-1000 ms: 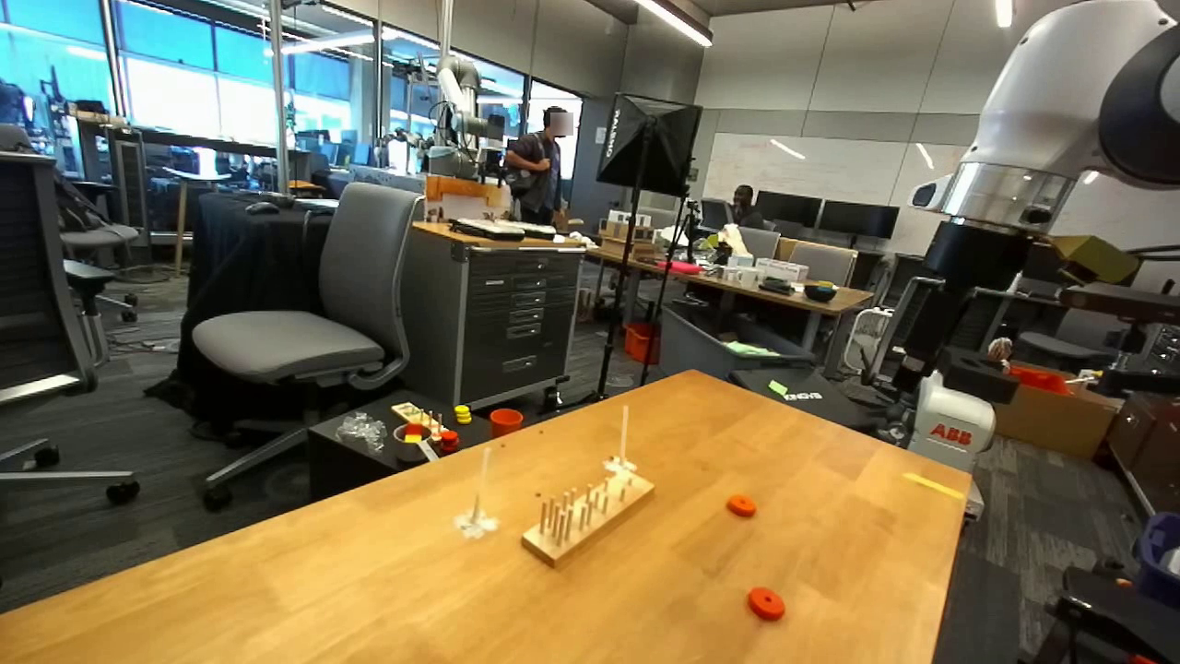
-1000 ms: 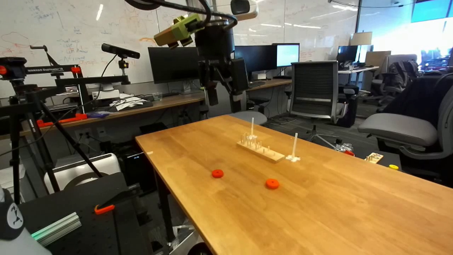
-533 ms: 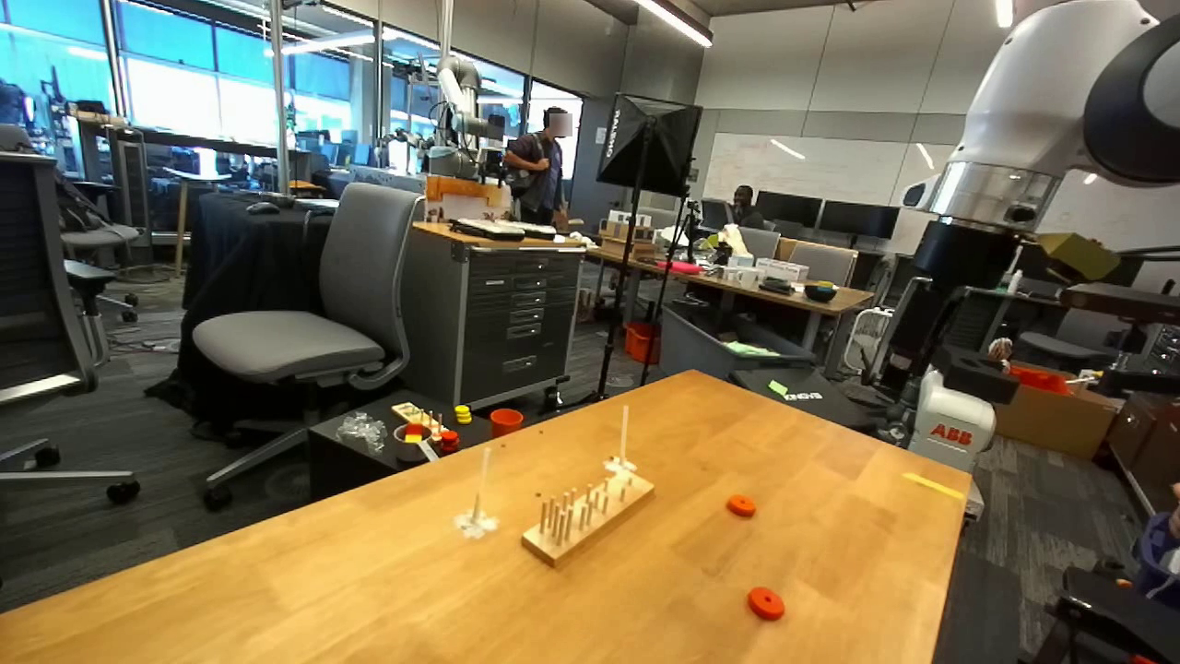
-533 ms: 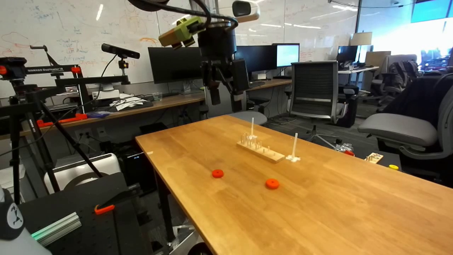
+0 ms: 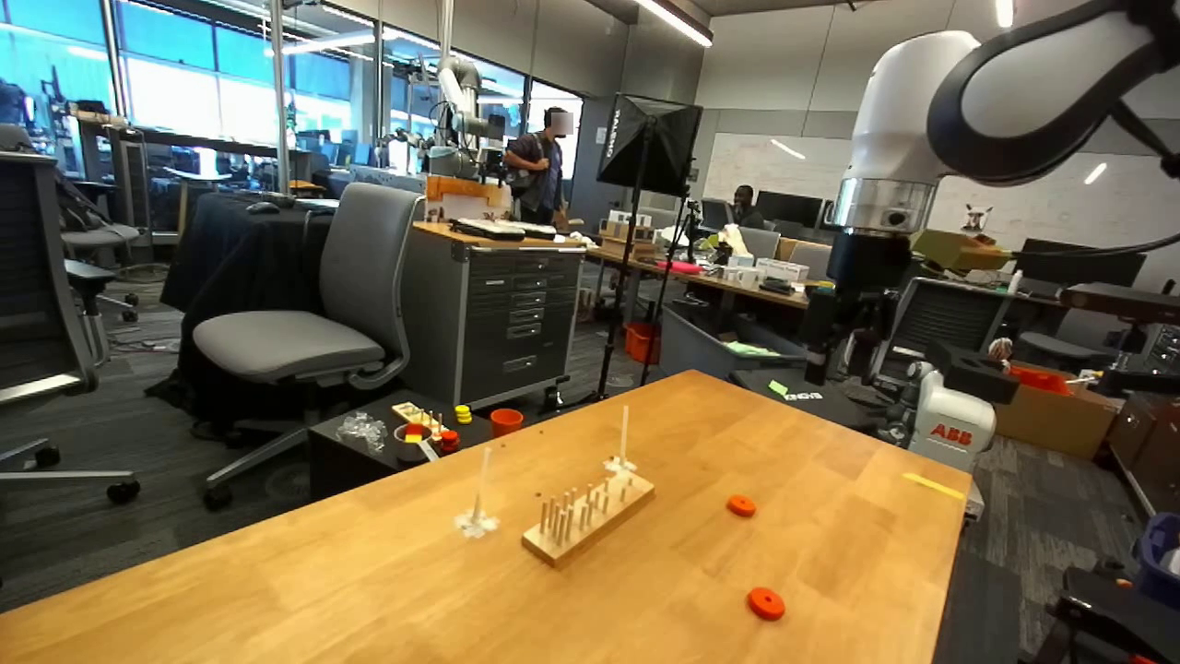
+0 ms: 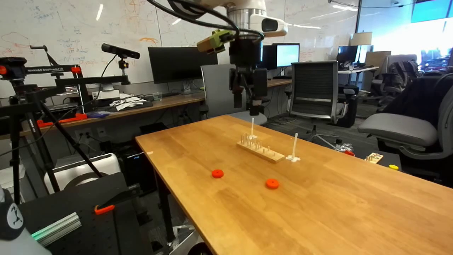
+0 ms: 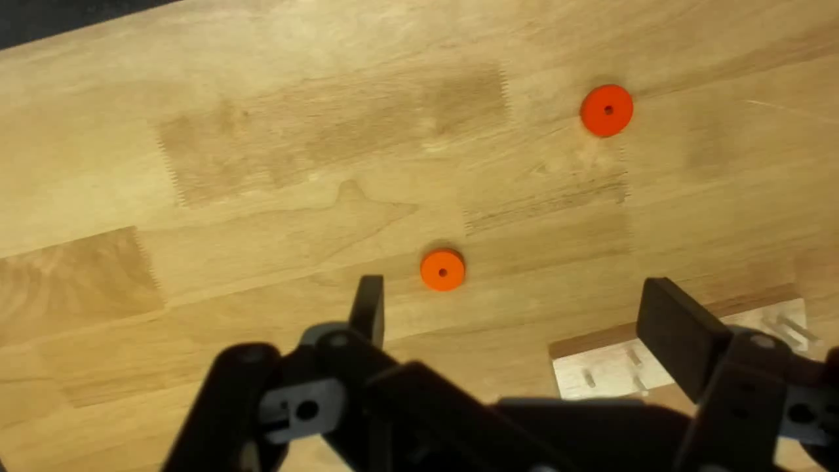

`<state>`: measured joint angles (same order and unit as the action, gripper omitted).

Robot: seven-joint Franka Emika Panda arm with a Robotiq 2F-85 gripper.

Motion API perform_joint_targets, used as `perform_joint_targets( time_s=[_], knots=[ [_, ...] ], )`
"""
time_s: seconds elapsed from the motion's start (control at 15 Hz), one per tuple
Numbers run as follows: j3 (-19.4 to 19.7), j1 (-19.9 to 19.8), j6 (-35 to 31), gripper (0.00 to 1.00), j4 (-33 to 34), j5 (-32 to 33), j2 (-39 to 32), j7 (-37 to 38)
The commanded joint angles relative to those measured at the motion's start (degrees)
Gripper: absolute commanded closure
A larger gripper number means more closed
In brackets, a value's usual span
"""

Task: Put the orange ring on the right on the rack

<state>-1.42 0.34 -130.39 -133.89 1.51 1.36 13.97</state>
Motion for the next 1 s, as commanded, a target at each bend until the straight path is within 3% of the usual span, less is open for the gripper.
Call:
perform_joint_targets(
  time_s=[0.0,0.13,0.2,0.47,0.6,0.87,0.93],
  knots=[
    [1.2,-0.6,5.1,0.0,8.7,0.4,-8.6,3.7],
    [2.2,-0.7,6.3,0.0,11.4,0.0,-12.2,4.5],
    [2.0,-0.1,3.2,0.0,6.5,-0.1,-8.3,2.7],
    [2.3,0.0,3.1,0.0,7.2,-0.1,-10.0,2.7],
    [2.9,0.8,1.3,0.0,5.4,7.9,-8.7,4.0],
    [2.9,1.8,9.2,0.0,4.8,21.6,-8.6,4.4],
    [2.6,0.7,6.5,0.0,5.5,17.1,-9.9,3.4]
  ],
)
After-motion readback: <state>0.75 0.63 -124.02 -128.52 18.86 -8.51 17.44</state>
